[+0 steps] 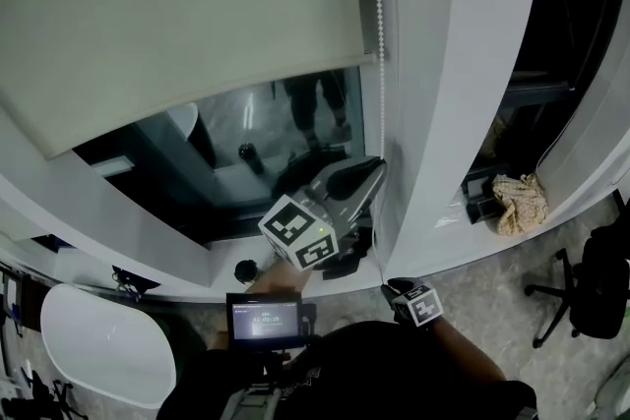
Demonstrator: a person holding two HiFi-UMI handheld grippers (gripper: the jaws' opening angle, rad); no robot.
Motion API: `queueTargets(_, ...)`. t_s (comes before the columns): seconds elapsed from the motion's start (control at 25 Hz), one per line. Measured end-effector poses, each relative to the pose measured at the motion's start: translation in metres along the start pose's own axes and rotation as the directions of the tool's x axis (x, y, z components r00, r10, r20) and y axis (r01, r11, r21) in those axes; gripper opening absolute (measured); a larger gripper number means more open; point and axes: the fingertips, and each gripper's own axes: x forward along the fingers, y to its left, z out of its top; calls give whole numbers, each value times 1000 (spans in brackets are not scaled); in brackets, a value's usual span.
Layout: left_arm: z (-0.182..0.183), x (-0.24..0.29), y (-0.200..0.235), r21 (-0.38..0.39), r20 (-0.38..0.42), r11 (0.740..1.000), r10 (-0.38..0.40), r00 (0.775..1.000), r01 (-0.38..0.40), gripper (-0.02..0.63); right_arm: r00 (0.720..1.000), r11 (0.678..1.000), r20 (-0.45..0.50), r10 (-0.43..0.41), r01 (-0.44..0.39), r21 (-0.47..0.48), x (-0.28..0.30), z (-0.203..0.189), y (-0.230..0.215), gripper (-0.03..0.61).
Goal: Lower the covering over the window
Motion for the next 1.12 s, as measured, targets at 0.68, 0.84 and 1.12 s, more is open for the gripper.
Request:
queueTargets(0.68, -364, -134, -64, -212, -705, 970, -66, 706, -121, 9, 531, 964, 834, 151, 110, -244, -275, 308, 99, 78)
queueTargets(0.84, -404, -167, -80, -260, -763, 955, -115, 636, -140, 9, 463, 957, 874, 150, 153, -245, -301, 343, 113, 86)
queueTargets(1.12, -400, -168, -88, -304, -742, 944, -149, 654, -129, 9, 454, 927, 868, 200, 198, -318, -323, 387, 140, 107)
